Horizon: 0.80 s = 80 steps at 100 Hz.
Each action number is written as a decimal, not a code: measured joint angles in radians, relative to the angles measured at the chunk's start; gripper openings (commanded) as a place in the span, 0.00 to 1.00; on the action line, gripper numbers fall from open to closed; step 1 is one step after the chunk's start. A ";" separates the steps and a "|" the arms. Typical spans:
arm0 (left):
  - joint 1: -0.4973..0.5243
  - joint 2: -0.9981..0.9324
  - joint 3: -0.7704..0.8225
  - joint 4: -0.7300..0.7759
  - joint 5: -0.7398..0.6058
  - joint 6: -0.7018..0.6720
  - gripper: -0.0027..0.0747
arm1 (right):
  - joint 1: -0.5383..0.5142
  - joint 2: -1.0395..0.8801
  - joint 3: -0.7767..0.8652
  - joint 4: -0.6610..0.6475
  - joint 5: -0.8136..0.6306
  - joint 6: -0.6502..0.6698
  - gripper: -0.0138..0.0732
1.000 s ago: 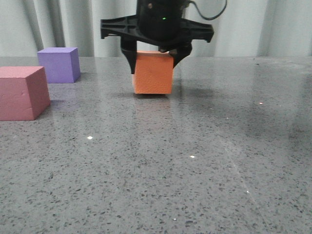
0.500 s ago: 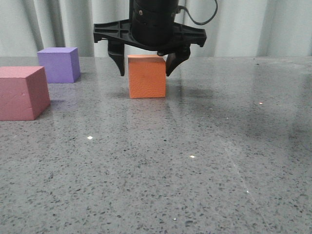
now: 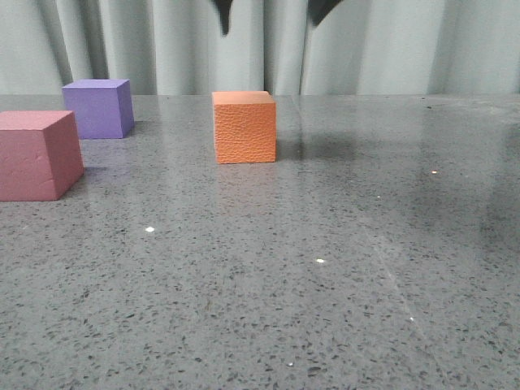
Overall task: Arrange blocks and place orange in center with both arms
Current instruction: 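Carry the orange cube to the table center and set it down, then open the right gripper and raise it away from the orange cube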
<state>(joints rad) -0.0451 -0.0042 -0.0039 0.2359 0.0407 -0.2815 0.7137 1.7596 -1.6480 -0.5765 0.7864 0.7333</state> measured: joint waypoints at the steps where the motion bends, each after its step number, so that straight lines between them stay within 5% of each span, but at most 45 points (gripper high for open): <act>1: 0.000 0.000 0.000 0.000 0.000 0.000 0.01 | 0.000 -0.005 0.005 -0.004 0.000 -0.004 0.92; 50: 0.000 0.000 0.000 0.000 0.000 0.000 0.01 | -0.309 -0.531 0.652 -0.076 -0.162 -0.026 0.89; 62: 0.000 0.000 0.000 0.000 0.000 0.000 0.01 | -0.349 -0.677 0.790 -0.078 -0.167 -0.026 0.72; 80: 0.000 0.000 0.000 0.000 0.000 0.000 0.01 | -0.355 -0.867 0.911 -0.078 -0.164 -0.026 0.25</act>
<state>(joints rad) -0.0451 -0.0042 -0.0039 0.2359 0.0407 -0.2815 0.3583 0.8926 -0.7369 -0.6545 0.6222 0.7069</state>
